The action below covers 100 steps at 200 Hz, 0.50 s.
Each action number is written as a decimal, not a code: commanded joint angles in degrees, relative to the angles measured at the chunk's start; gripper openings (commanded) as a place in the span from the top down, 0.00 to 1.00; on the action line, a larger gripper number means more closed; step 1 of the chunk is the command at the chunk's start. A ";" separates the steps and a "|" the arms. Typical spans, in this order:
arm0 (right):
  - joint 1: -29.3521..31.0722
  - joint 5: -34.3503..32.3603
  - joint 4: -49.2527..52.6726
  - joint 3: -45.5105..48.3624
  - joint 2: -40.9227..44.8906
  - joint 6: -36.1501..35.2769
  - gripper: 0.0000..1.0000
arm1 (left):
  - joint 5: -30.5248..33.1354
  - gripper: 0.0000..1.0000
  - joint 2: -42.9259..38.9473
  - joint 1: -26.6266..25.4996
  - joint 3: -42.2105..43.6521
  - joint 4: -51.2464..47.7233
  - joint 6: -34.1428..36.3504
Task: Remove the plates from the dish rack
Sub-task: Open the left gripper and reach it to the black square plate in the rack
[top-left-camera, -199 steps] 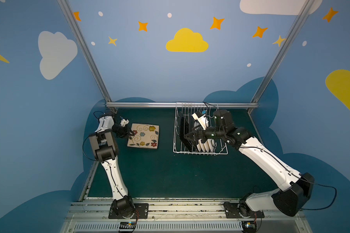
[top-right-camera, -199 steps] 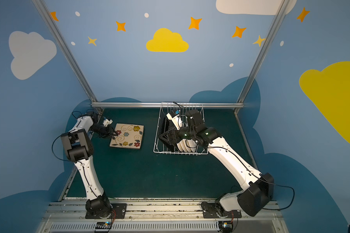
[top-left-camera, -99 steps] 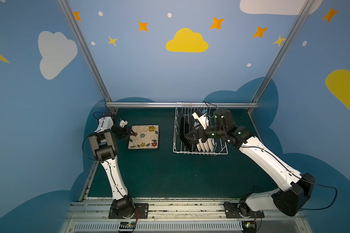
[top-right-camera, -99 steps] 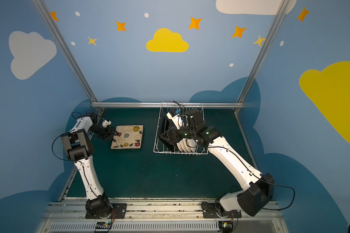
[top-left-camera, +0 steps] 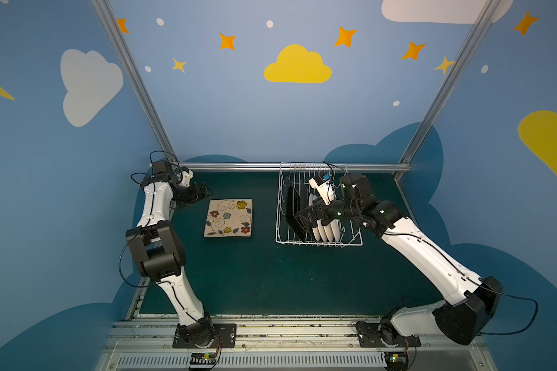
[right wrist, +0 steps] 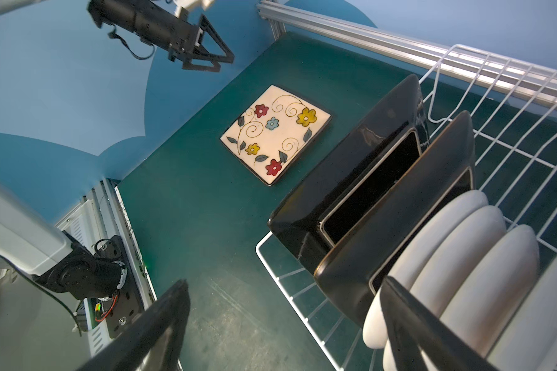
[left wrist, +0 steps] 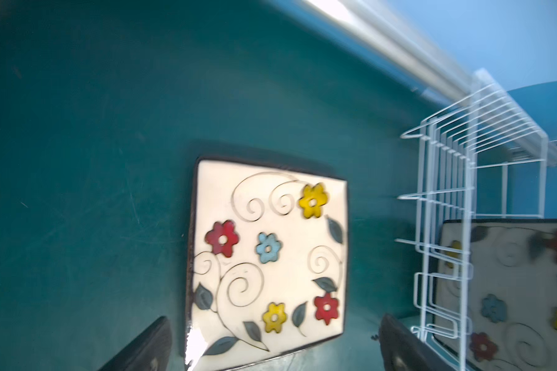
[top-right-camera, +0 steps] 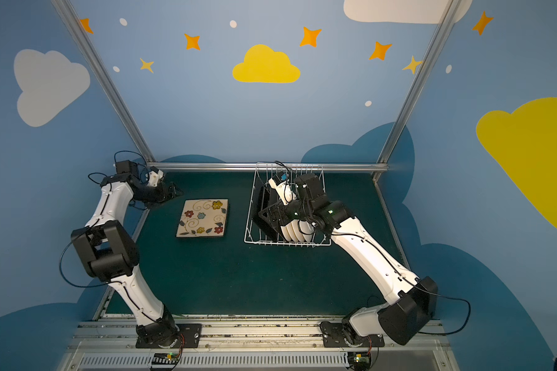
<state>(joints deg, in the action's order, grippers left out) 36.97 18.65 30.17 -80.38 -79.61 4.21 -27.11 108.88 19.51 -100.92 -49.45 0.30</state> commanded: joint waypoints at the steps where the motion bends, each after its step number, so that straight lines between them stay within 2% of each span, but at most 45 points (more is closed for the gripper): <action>1: 0.39 -2.45 2.00 -1.30 2.73 0.10 0.08 | -1.57 0.01 -4.76 -2.42 1.17 1.08 -2.46; 55: 0.39 -5.25 0.82 2.98 6.32 1.80 0.08 | 0.20 0.01 -17.87 -13.82 6.95 5.51 -6.29; 100: 0.41 -8.16 -0.92 8.74 10.51 2.16 0.08 | 1.20 0.01 -24.63 -21.76 13.78 12.78 -14.55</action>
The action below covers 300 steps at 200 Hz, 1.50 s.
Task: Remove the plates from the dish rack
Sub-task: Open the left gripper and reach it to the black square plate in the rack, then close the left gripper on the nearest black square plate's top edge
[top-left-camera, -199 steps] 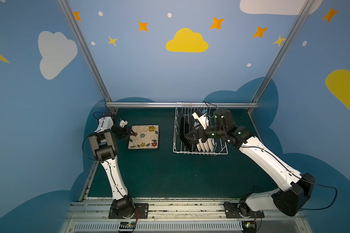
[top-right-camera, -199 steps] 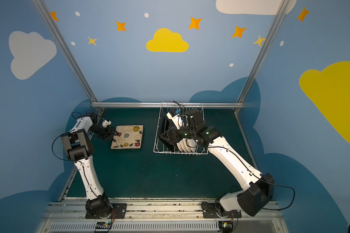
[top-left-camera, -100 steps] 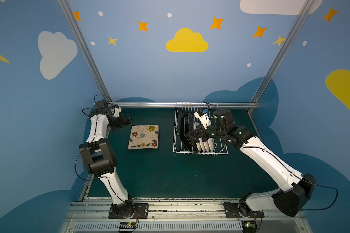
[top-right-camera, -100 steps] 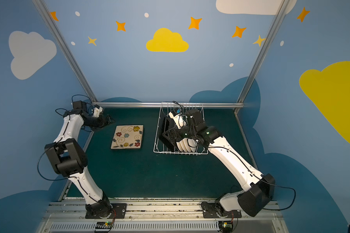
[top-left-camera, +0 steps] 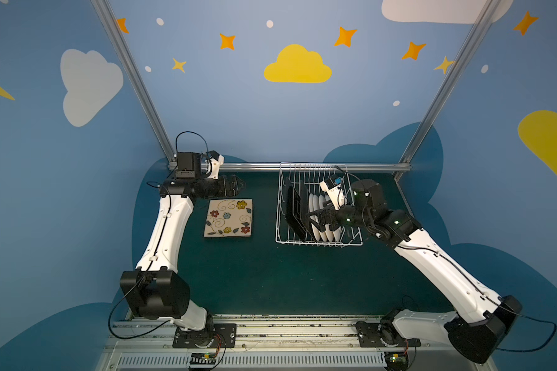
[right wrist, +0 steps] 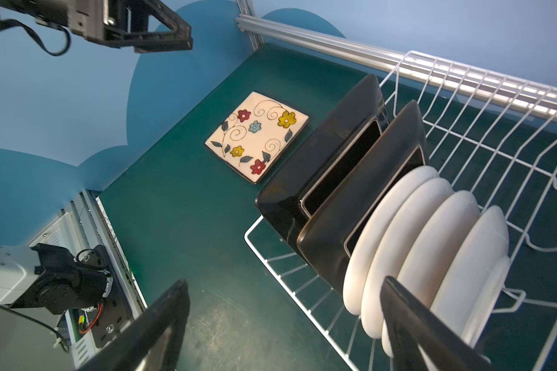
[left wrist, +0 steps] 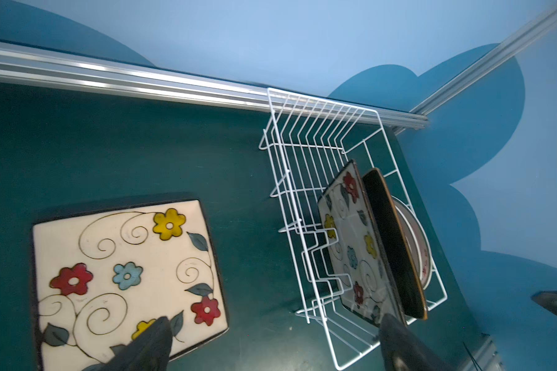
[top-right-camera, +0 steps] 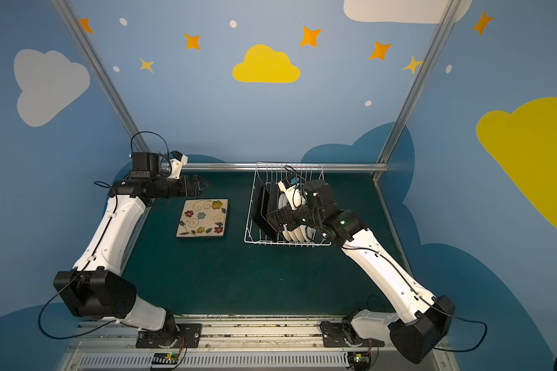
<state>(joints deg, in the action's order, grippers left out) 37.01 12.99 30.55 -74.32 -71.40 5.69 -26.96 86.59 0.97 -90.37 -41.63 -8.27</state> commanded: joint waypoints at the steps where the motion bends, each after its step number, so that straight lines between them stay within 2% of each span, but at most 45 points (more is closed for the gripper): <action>1: 0.39 -2.56 -1.33 2.78 2.35 0.70 0.08 | 1.09 0.01 -2.45 -3.46 3.42 5.23 -6.24; 18: 0.34 -3.38 -1.33 4.13 3.39 0.84 0.08 | 1.35 0.02 -3.76 -8.00 6.95 8.89 -11.15; 30: 0.38 -4.13 -0.76 4.41 3.87 1.09 0.08 | 3.87 0.02 -4.45 -11.47 8.60 10.37 -13.27; 55: 0.34 -5.95 -0.32 5.53 5.20 1.17 0.08 | 9.30 0.03 -4.39 -17.90 9.47 10.83 -15.47; 78: 0.34 -9.08 0.67 6.36 6.08 0.97 0.08 | 10.51 0.05 -2.88 -21.75 8.94 10.25 -17.12; 94: 0.36 -11.21 1.27 6.97 6.74 0.81 0.08 | 11.92 0.09 -1.35 -24.09 8.13 9.27 -17.13; 112: 0.25 -12.50 1.01 7.93 7.62 0.61 0.08 | 13.18 0.18 1.16 -26.36 5.81 7.22 -15.96; 120: 0.25 -12.73 0.96 8.22 7.97 0.51 0.08 | 15.76 0.20 2.54 -27.33 4.33 5.96 -15.10; 204: 0.25 -16.18 1.80 8.23 9.59 0.01 0.08 | 21.82 0.35 16.55 -29.86 -8.84 0.16 -14.17; 246: 0.17 -16.86 1.71 8.41 9.78 -0.30 0.08 | 21.33 0.42 21.76 -30.75 -11.50 0.80 -15.98; 289: 0.16 -16.86 1.71 8.32 9.17 -0.52 0.08 | 22.81 0.46 26.45 -31.89 -15.07 -1.18 -16.76; 300: 0.16 -16.98 1.62 8.32 9.08 -0.28 0.08 | 23.79 0.50 26.70 -32.06 -14.70 -0.73 -17.82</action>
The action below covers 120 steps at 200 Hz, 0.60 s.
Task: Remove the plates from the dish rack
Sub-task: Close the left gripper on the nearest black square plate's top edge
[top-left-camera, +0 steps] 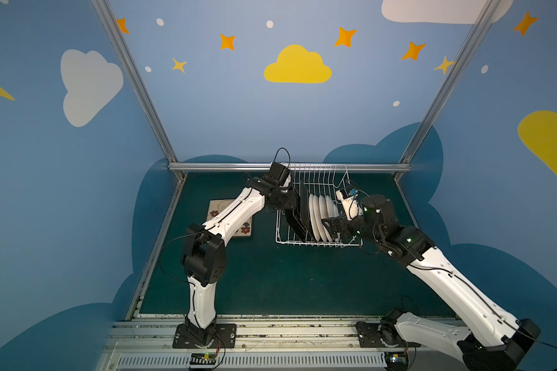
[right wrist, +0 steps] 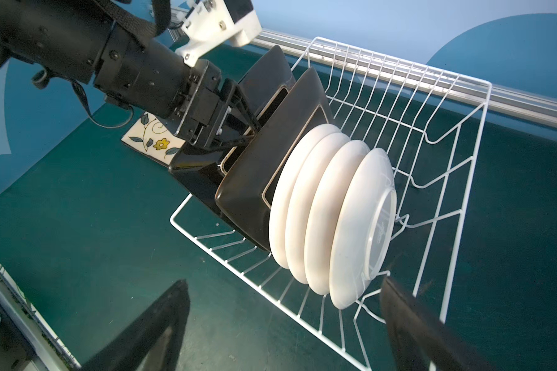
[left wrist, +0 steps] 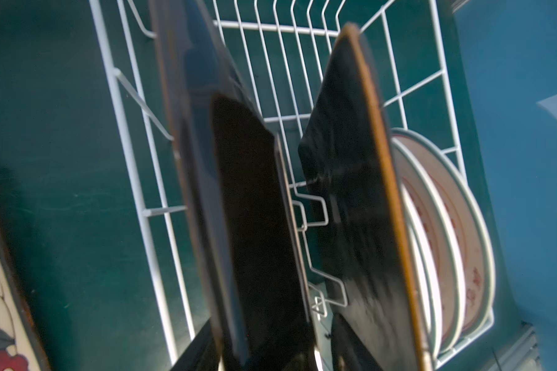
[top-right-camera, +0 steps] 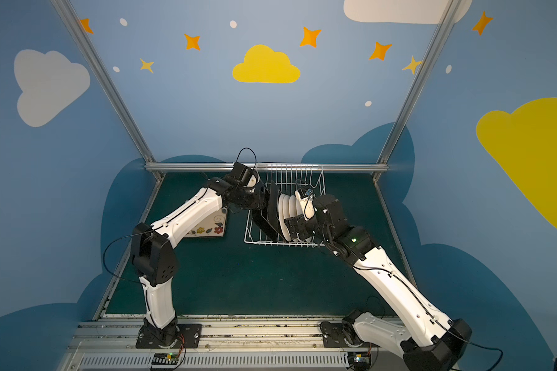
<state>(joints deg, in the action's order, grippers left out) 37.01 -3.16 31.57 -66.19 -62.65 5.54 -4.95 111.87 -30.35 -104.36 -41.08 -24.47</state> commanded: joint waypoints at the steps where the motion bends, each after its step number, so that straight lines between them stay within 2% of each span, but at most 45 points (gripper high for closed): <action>1: 0.16 -0.81 0.64 0.19 0.30 -0.15 0.08 | 1.87 0.50 1.33 -0.75 -0.65 -1.19 -1.68; 22: 0.16 -0.47 0.27 0.19 0.02 0.17 0.08 | 3.05 0.57 1.33 -1.35 0.64 -0.01 -2.33; 57: 0.16 -0.58 0.16 0.19 -0.27 -0.16 0.08 | 5.56 0.58 2.02 -2.38 -0.22 -2.48 -1.61; 83: 0.16 -0.92 0.09 0.17 -0.17 -0.26 0.08 | 9.70 0.69 1.86 -3.38 0.22 -3.48 -0.80; 120: 0.16 -1.32 -0.73 0.83 0.51 -0.16 0.08 | 8.58 0.72 2.11 -3.43 0.82 -3.79 -1.67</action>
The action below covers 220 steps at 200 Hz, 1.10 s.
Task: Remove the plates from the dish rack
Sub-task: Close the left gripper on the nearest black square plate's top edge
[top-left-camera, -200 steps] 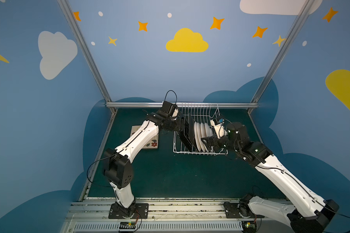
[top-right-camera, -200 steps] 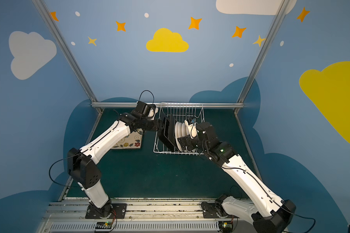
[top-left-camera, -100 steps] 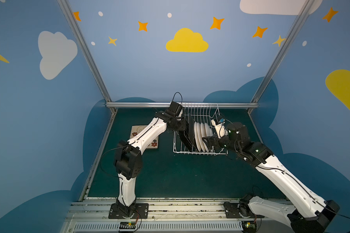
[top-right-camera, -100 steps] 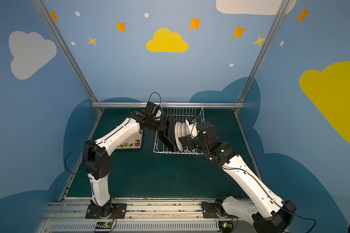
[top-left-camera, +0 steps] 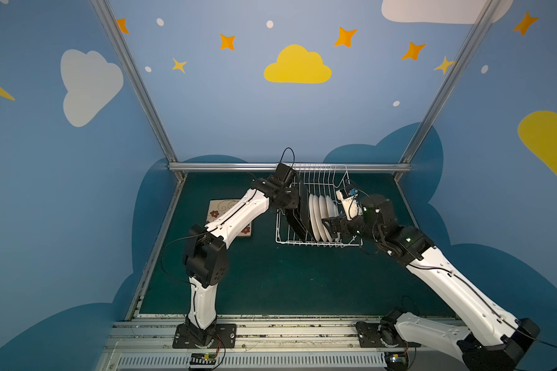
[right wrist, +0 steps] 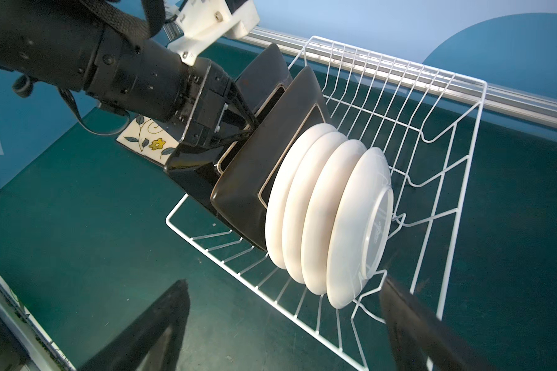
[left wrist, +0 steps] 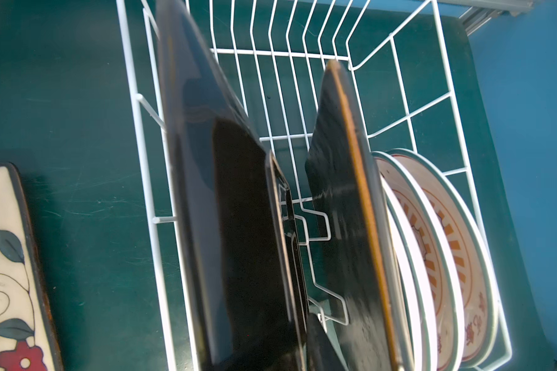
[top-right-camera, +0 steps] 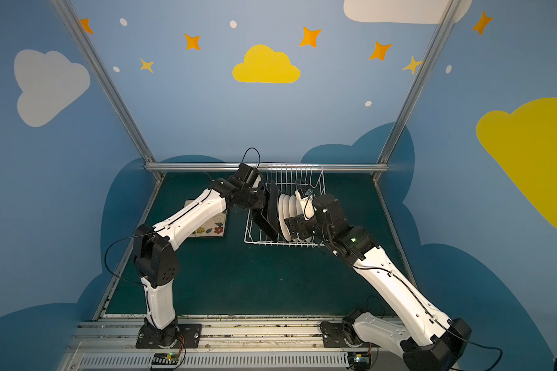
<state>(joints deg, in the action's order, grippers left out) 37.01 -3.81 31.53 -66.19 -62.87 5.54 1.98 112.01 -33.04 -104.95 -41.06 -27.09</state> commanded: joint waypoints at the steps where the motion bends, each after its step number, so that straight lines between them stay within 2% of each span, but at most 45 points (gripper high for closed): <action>1: 0.16 -0.67 -0.68 0.81 0.73 -0.13 0.08 | 1.64 0.72 1.98 -0.73 1.41 -3.83 0.97; 20: 0.15 -0.76 -0.60 0.88 0.99 -0.25 0.08 | 1.78 0.78 1.86 -0.80 1.65 -4.02 0.77; 48: 0.09 -0.77 -0.59 1.02 1.08 -0.30 0.08 | 1.72 0.97 1.75 -0.77 1.81 -4.31 0.39; 75: 0.08 -0.76 -0.70 0.91 1.26 -0.27 0.08 | 0.48 0.97 1.05 -0.75 2.07 -3.94 -0.42; 131: 0.13 -1.11 -1.12 0.72 1.52 -0.22 0.08 | -6.13 0.97 -2.50 0.17 1.94 -0.29 -1.90; 220: 0.03 -0.98 -2.26 0.47 1.18 -0.06 0.08 | -7.72 0.97 -10.17 1.66 4.76 3.73 -2.81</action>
<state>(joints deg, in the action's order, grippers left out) 37.01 -4.08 30.65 -65.87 -62.30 5.54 -6.98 106.72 -32.67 -99.83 -37.41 -32.49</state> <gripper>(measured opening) 0.921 0.147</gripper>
